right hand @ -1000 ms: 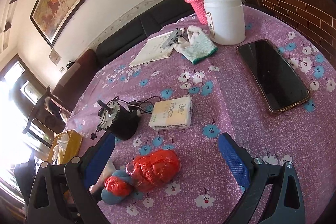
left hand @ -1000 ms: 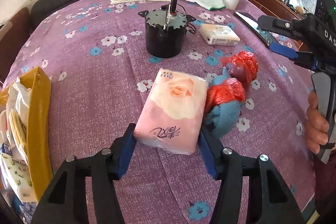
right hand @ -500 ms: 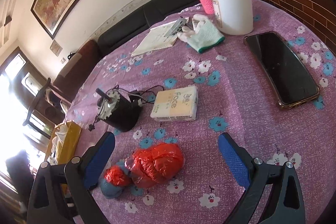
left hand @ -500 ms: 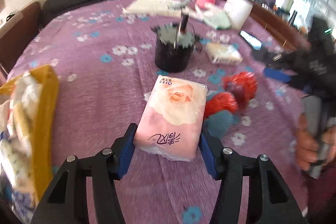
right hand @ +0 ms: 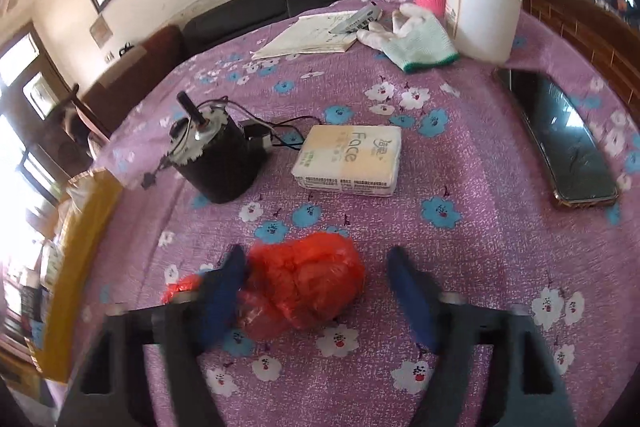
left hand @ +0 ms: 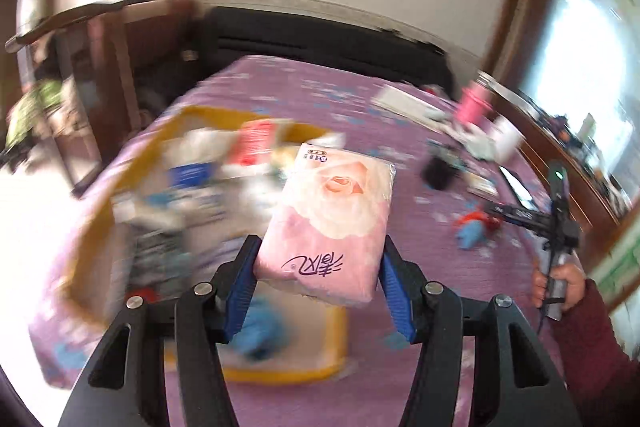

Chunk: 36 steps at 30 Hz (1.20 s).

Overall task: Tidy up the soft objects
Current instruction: 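Carry the pink tissue pack to the tray with the left gripper while the right grasps the red bag, then release the pink pack with the left gripper while the right drops the red bag into the tray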

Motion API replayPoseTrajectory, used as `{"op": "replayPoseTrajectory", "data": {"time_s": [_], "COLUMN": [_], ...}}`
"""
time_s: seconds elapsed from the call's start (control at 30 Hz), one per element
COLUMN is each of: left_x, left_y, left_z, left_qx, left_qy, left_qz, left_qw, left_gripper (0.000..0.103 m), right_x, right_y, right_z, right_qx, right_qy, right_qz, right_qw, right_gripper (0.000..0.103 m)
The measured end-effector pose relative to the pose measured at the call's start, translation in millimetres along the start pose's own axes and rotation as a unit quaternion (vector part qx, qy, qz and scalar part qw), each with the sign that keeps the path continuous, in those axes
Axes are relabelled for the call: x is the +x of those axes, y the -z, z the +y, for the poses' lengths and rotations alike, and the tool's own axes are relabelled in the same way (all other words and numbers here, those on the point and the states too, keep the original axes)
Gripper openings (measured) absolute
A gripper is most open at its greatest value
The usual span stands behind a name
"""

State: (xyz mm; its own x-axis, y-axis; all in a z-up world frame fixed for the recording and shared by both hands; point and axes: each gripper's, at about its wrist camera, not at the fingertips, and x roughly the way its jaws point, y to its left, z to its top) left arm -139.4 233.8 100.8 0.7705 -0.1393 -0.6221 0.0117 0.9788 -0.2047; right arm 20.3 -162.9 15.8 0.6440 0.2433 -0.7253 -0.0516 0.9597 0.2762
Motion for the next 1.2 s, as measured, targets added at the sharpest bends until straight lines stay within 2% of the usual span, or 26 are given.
{"op": "replayPoseTrajectory", "data": {"time_s": [0.2,0.33,0.43,0.57,0.67,0.8,0.9,1.07,1.2], "left_x": [-29,-29,-23,5,34,75,89,68,35], "left_y": [13,10,0,-24,-44,-66,-69,-61,-55], "left_z": [68,87,91,102,112,123,128,121,116], "left_qx": [-0.065,-0.078,-0.072,-0.075,-0.085,-0.084,-0.099,-0.099,-0.089], "left_qy": [-0.031,-0.036,-0.036,-0.045,-0.049,-0.076,-0.070,-0.039,-0.039], "left_qz": [-0.013,-0.014,-0.010,0.015,0.042,0.069,0.081,0.056,0.019], "left_qw": [0.9973,0.9963,0.9967,0.9960,0.9943,0.9912,0.9893,0.9927,0.9950], "left_gripper": [0.057,0.057,0.057,0.057,0.057,0.059,0.061,0.073,0.081], "right_x": [-15,-49,-73,-93,-90,-74,-61,-41,-22], "right_y": [4,-3,-9,-11,-1,20,37,63,76], "right_z": [8,8,23,74,127,200,249,307,327], "right_qx": [-0.010,0.007,-0.004,-0.049,-0.096,-0.153,-0.195,-0.256,-0.278], "right_qy": [0.029,0.036,0.027,-0.031,-0.079,-0.140,-0.167,-0.181,-0.173], "right_qz": [-0.014,-0.053,-0.073,-0.070,-0.049,-0.002,0.023,0.046,0.058], "right_qw": [0.999,0.998,0.997,0.996,0.991,0.978,0.966,0.948,0.943], "right_gripper": [0.050,0.050,0.050,0.050,0.051,0.051,0.051,0.051,0.055]}}
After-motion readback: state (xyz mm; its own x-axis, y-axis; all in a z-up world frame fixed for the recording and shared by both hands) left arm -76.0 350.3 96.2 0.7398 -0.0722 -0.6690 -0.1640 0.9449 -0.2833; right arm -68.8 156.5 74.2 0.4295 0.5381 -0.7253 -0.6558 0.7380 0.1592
